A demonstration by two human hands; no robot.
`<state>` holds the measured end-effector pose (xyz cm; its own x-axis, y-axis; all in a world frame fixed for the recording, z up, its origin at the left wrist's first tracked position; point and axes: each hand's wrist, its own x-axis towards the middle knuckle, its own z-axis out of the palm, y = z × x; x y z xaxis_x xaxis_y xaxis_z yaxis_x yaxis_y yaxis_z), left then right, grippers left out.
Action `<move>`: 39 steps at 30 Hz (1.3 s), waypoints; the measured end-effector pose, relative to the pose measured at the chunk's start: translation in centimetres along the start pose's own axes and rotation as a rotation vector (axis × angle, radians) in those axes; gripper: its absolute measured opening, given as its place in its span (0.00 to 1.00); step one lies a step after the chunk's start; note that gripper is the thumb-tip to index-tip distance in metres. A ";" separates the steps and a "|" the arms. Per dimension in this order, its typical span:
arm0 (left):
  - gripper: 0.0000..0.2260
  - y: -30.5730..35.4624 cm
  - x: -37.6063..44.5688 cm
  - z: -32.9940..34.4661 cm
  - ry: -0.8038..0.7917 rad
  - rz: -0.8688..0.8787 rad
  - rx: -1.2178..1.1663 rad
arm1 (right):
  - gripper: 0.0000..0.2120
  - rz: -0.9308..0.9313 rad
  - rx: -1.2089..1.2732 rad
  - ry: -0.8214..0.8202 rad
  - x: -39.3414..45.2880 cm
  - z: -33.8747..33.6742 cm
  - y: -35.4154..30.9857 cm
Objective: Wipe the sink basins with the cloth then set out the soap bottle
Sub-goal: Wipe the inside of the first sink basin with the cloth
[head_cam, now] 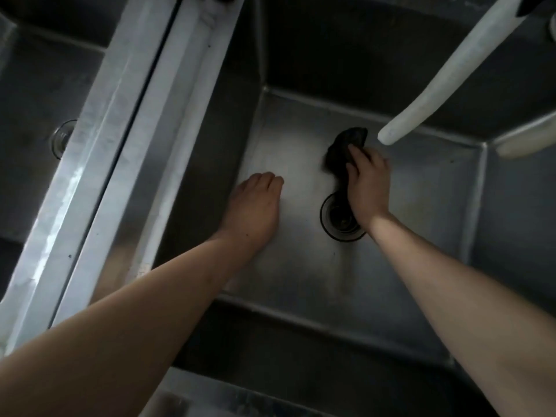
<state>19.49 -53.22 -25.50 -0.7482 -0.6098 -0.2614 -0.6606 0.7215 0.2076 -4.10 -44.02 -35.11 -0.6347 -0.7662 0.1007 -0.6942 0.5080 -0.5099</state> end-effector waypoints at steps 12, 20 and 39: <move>0.28 -0.6 2.4 4.9 -0.150 -0.085 -0.072 | 0.18 -0.032 -0.052 0.048 -1.0 0.9 2.4; 0.28 -1.9 2.8 5.2 -0.151 -0.109 -0.065 | 0.16 0.298 0.048 0.280 3.4 1.8 2.7; 0.26 -1.9 2.5 5.5 -0.141 -0.103 -0.080 | 0.19 -0.433 0.044 -0.110 3.8 5.9 -4.7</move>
<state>19.16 -54.29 -31.76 -0.6643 -0.6230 -0.4130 -0.7400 0.6261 0.2460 -1.18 -51.64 -37.38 -0.2472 -0.9432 0.2221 -0.8714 0.1162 -0.4767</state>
